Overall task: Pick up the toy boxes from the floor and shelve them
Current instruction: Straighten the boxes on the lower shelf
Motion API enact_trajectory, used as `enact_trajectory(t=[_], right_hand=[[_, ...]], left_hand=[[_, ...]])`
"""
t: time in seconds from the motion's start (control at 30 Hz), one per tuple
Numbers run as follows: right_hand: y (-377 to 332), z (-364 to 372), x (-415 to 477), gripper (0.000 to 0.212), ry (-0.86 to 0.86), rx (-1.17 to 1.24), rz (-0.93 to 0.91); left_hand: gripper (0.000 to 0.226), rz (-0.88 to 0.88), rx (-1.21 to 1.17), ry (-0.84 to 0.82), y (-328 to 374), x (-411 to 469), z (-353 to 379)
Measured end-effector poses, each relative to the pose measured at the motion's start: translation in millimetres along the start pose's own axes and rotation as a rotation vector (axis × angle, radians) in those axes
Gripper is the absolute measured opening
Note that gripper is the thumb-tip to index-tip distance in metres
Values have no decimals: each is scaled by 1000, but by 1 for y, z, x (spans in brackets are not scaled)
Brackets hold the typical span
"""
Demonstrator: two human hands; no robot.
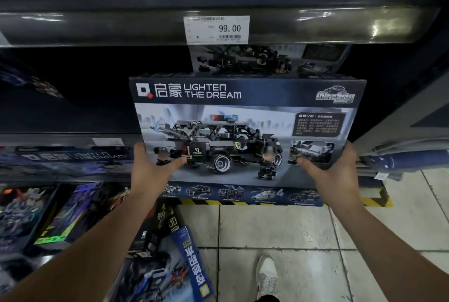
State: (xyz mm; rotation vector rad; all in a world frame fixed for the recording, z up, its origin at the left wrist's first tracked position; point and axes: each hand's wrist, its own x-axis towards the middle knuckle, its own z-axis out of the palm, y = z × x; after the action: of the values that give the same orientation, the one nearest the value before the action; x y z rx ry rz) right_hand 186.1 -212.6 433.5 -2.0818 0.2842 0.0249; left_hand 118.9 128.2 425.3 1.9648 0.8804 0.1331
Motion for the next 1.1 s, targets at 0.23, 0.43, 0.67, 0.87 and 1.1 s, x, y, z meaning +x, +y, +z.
enact_trajectory(t=[0.23, 0.43, 0.67, 0.87, 1.1], right_hand=[[-20, 1, 48, 96, -17, -13, -46], [-38, 3, 87, 96, 3, -19, -76], [-44, 8, 124, 103, 21, -28, -74], [-44, 12, 141, 101, 53, 13, -107], [-38, 12, 171, 111, 83, 58, -87]], left_hand=[[82, 55, -13, 55, 34, 27, 14], [77, 103, 16, 98, 64, 52, 22], [61, 140, -15, 127, 86, 75, 36], [64, 195, -48, 130, 93, 94, 46], [85, 254, -93, 148, 98, 114, 65]])
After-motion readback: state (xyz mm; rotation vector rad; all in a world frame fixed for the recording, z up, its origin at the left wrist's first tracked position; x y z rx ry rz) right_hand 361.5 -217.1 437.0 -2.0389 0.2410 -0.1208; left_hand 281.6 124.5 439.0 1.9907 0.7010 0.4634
